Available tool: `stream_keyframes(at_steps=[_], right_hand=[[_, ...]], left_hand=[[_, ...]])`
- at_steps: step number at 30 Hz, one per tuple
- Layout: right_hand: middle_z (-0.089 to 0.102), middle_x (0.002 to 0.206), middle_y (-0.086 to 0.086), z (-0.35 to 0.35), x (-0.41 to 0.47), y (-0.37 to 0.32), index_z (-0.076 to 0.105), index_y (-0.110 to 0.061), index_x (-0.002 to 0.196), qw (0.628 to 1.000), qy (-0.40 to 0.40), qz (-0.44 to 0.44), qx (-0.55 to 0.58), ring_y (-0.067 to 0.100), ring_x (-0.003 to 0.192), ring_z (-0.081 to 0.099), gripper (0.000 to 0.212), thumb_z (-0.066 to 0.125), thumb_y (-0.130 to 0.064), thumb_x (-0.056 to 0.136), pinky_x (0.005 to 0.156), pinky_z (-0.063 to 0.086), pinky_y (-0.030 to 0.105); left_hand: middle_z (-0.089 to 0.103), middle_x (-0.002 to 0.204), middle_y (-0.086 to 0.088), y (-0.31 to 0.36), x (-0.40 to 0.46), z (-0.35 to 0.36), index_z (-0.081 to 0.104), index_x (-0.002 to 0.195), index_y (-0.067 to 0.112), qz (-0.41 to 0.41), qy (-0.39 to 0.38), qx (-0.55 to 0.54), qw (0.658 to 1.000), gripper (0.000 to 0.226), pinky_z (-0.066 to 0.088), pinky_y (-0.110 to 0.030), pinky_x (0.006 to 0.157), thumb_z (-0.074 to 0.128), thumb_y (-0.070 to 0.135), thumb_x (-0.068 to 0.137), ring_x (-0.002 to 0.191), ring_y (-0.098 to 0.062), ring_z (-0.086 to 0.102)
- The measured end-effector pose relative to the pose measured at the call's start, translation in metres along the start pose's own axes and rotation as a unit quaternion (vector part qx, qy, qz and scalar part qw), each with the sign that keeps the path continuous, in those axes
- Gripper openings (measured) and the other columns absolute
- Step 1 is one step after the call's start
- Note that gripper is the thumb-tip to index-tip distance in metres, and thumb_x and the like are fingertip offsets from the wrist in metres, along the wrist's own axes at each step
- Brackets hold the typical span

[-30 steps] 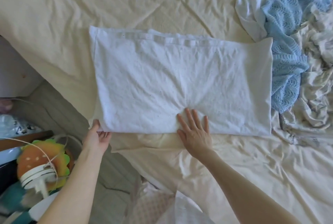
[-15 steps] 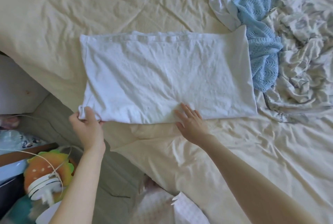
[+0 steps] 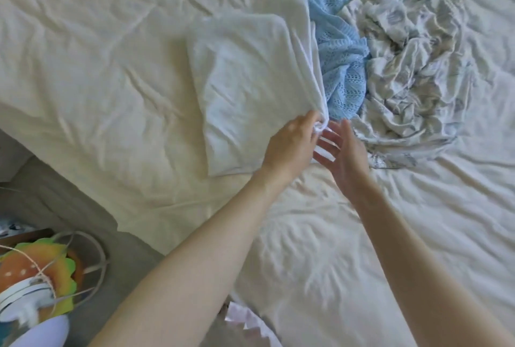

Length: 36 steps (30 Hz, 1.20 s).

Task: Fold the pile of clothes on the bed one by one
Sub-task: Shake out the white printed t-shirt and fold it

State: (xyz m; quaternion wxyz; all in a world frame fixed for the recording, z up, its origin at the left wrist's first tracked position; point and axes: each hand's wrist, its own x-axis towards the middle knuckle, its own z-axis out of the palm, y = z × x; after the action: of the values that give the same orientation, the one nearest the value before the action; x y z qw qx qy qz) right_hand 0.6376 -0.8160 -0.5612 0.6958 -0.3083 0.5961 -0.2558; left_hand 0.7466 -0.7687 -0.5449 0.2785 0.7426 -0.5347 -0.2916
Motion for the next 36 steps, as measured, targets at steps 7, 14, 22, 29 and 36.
stream_keyframes(at_steps=[7,14,22,29,36], right_hand=[[0.065,0.099,0.018,-0.011,0.025,0.021,0.060,-0.003,0.104,0.976,0.098,0.010,-0.196,0.033,0.095,0.064,0.020,0.059,-0.010,0.085,0.082,0.055,0.049],[0.060,0.080,0.016,-0.021,0.027,0.026,0.067,-0.003,0.085,0.960,0.128,-0.011,-0.250,0.029,0.076,0.056,0.017,0.055,-0.016,0.085,0.072,0.048,0.039],[0.061,0.083,0.008,-0.037,0.038,0.018,0.061,-0.004,0.110,0.988,0.039,0.142,-0.045,0.017,0.068,0.055,0.022,0.061,-0.001,0.087,0.055,0.041,0.026],[0.061,0.082,0.007,-0.045,0.007,0.020,0.059,-0.002,0.087,0.985,0.029,0.170,-0.001,0.014,0.068,0.057,0.003,0.062,0.000,0.086,0.056,0.048,0.020],[0.053,0.069,0.006,-0.101,-0.079,0.069,0.058,-0.005,0.084,0.940,0.060,0.333,-0.048,0.011,0.048,0.051,0.007,0.062,0.000,0.083,0.039,0.043,0.020]], left_hand=[[0.046,0.142,-0.015,-0.056,-0.045,0.033,0.050,0.134,0.004,0.035,-0.069,0.133,0.988,0.051,0.022,-0.041,0.113,0.054,-0.003,0.084,0.136,-0.032,0.036],[0.023,0.155,-0.010,-0.124,-0.077,-0.021,0.042,0.142,0.019,-0.049,-0.079,0.283,0.955,0.065,0.017,-0.053,0.113,0.068,0.010,0.082,0.145,-0.031,0.015],[0.040,0.144,-0.021,-0.134,-0.074,-0.031,0.049,0.135,0.003,-0.016,-0.059,0.270,0.961,0.060,0.043,-0.044,0.100,0.047,-0.020,0.080,0.134,-0.037,0.039],[0.066,0.109,-0.017,-0.117,-0.086,-0.053,0.057,0.117,0.004,-0.087,-0.056,0.215,0.971,0.037,0.045,-0.040,0.063,0.048,-0.009,0.083,0.082,-0.043,0.063],[0.062,0.106,-0.012,-0.096,-0.165,-0.062,0.051,0.113,0.020,-0.189,-0.299,0.178,0.918,0.029,0.037,-0.032,0.065,0.038,0.006,0.092,0.088,-0.030,0.058]])
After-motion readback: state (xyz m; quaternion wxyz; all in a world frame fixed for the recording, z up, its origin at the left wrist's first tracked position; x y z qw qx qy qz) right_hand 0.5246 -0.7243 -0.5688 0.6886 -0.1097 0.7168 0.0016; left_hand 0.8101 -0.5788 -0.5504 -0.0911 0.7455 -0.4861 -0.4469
